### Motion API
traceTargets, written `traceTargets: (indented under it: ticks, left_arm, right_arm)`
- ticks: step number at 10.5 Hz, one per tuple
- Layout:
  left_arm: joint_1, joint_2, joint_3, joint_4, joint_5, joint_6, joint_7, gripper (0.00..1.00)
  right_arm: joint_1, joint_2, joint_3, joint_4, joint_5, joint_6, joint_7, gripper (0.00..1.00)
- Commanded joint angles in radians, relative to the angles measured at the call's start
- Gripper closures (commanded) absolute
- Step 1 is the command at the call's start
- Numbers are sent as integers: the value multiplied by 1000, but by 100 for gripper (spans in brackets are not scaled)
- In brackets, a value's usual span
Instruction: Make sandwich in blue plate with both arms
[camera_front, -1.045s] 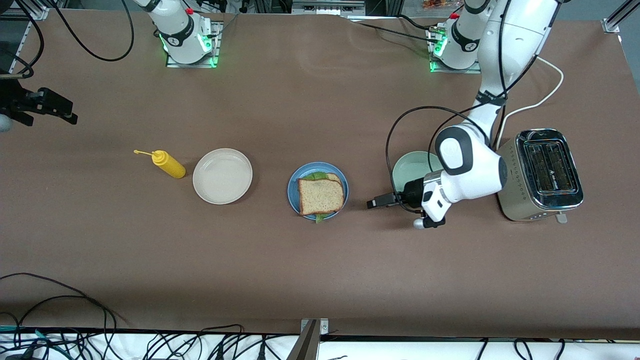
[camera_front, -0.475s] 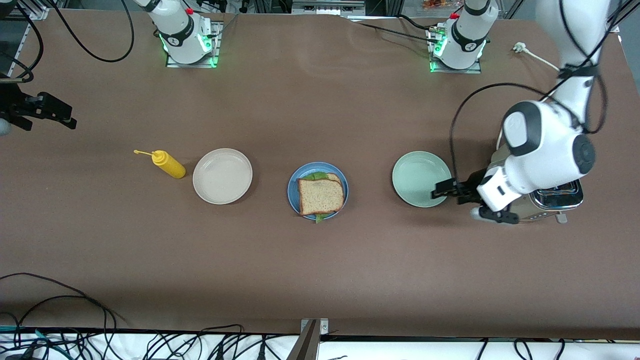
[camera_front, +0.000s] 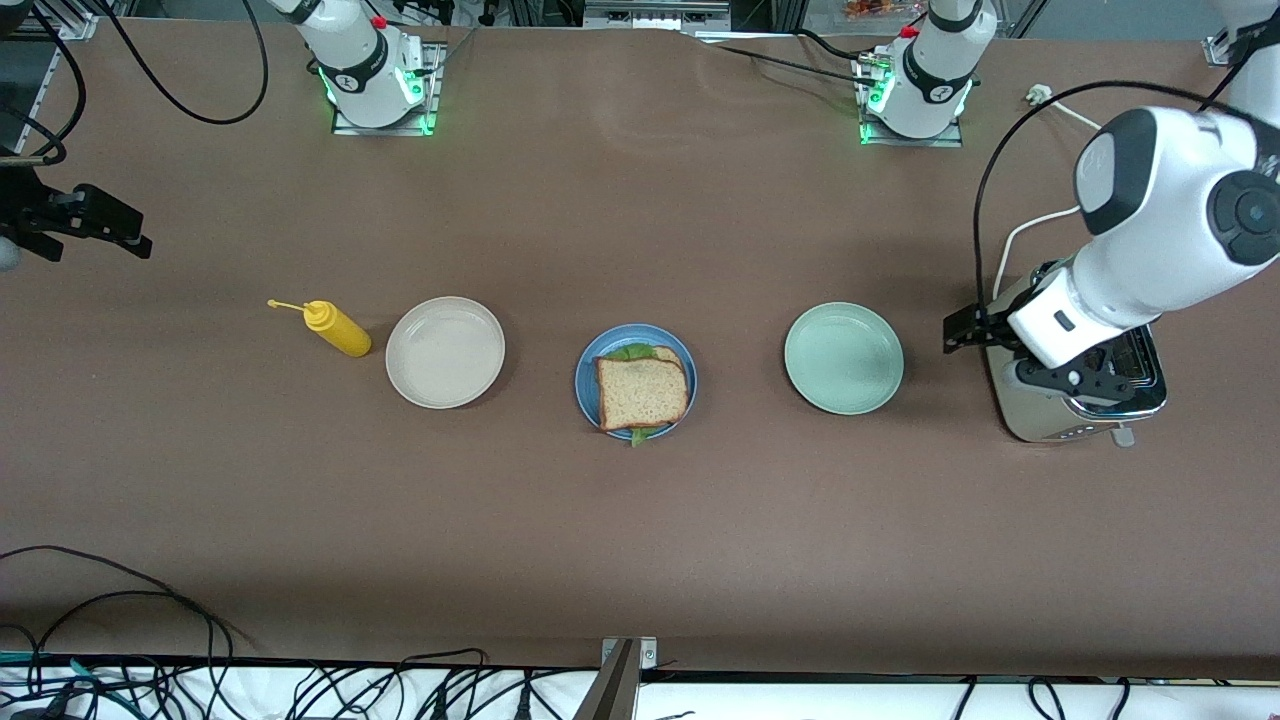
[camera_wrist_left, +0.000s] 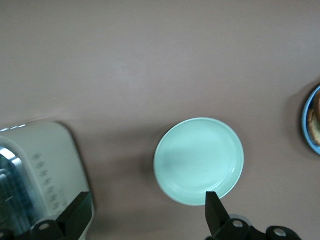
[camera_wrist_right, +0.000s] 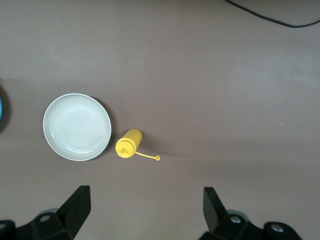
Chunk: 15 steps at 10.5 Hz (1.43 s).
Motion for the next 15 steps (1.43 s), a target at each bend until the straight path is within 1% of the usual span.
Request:
traceTargets:
  ticks: [1, 3, 5, 9, 11, 14, 15]
  left_arm:
    - [30, -43, -17, 80, 82, -151, -52, 0]
    - [31, -45, -29, 144, 122, -227, -112, 0]
    - [65, -58, -62, 209, 173, -308, -117, 0]
    - [108, -97, -101, 334, 169, -477, -118, 0]
    - [115, -121, -96, 344, 158, -488, -120, 0]
    - [160, -155, -135, 344, 156, -503, -118, 0]
    - [160, -155, -132, 344, 156, -503, -117, 0]
  right_arm:
    - [3, 5, 1, 19, -12, -4, 6, 0]
    - [3, 5, 1, 19, -12, -7, 6, 0]
    - [3, 5, 1, 19, -12, -6, 6, 0]
    - [4, 12, 2, 19, -12, -6, 6, 0]
    - [4, 12, 2, 19, -12, -6, 6, 0]
    - [4, 12, 2, 19, -12, -6, 8, 0]
    - [4, 12, 2, 19, -12, -4, 10, 0]
